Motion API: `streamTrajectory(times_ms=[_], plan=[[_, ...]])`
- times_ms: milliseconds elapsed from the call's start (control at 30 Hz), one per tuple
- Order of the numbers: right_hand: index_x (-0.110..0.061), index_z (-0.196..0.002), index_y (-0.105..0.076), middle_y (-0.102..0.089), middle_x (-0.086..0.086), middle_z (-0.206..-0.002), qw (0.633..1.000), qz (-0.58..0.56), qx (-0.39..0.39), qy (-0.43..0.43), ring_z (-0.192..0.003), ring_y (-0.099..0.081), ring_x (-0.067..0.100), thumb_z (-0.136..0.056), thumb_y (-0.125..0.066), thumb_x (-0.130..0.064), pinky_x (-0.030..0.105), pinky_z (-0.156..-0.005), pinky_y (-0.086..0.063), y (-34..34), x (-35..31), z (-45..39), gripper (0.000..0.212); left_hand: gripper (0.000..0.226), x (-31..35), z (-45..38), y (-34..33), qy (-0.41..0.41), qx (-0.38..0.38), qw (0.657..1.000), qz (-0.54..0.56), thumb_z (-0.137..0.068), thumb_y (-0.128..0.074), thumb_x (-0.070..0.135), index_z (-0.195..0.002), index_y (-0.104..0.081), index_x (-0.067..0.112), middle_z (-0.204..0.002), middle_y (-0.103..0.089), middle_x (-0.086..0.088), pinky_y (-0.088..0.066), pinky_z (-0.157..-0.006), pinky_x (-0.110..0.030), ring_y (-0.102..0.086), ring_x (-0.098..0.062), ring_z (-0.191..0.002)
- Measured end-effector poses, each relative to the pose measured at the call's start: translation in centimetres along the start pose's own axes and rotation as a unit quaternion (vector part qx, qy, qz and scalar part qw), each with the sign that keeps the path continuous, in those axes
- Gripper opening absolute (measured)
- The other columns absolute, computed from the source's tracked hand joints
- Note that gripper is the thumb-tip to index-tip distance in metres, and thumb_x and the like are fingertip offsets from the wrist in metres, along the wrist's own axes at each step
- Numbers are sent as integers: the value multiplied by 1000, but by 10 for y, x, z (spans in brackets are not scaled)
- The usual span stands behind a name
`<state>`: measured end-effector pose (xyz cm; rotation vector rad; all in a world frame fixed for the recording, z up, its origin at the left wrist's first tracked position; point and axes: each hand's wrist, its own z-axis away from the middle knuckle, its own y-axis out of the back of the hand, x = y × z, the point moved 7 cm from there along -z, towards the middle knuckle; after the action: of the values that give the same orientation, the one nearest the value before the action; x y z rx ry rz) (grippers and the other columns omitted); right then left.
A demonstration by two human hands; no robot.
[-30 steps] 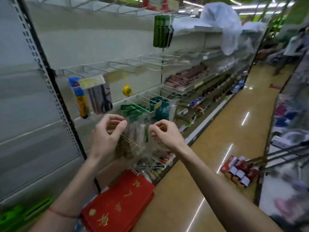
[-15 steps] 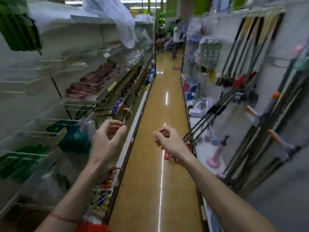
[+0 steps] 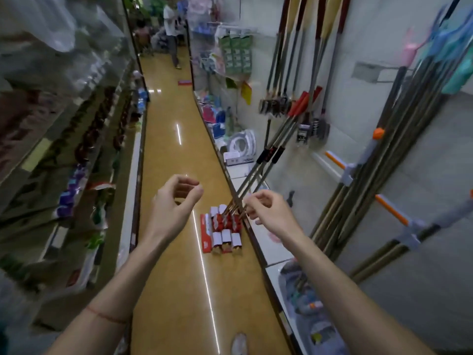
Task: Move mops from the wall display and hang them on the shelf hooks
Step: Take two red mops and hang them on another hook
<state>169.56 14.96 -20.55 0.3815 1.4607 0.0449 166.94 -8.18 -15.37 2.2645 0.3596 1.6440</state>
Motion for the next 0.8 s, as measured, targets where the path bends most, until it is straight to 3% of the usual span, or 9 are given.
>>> streamTrajectory(times_ms=[200,333,467,700,800], plan=[[-19,-99,-73,-77,-2,-91,998,-37,1,-41,-88,-71,13,-93,-68,-42,35,-85,-56,8,23,-123,24,13,-45,-118,-59,18,-44,999,8,-100,-68,28,-110,-67,19,-106,-71,4,-58,-87,-35,-69,-17,-103],[-16,-99,-72,-76,-1,-86,996,-53,15,-68,-80,-69,11,-96,-68,-34,31,-77,-54,7,27,-195,19,13,-68,-191,-80,44,-60,997,15,-100,-68,28,-109,-68,19,-106,-71,2,-58,-88,-37,-69,-20,-104],[-18,-98,-72,-77,-1,-87,994,-48,27,-94,-81,-71,11,-95,-67,-34,36,-84,-57,2,37,-262,16,16,-92,-263,-97,50,-73,996,23,-100,-68,28,-111,-69,16,-105,-72,0,-58,-88,-39,-69,-20,-103],[-20,-97,-72,-76,5,-95,988,-38,79,-123,-82,-70,15,-95,-66,-36,38,-81,-56,-5,52,-381,17,14,-150,-392,-140,45,-131,989,48,-99,-70,27,-108,-70,17,-100,-72,1,-52,-79,-29,-69,-21,-97],[-20,-99,-72,-76,2,-93,980,-46,132,-144,-82,-70,13,-93,-66,-37,33,-79,-55,6,58,-425,19,11,-171,-445,-159,39,-168,983,54,-99,-71,28,-107,-71,20,-98,-73,3,-50,-77,-24,-69,-20,-96]])
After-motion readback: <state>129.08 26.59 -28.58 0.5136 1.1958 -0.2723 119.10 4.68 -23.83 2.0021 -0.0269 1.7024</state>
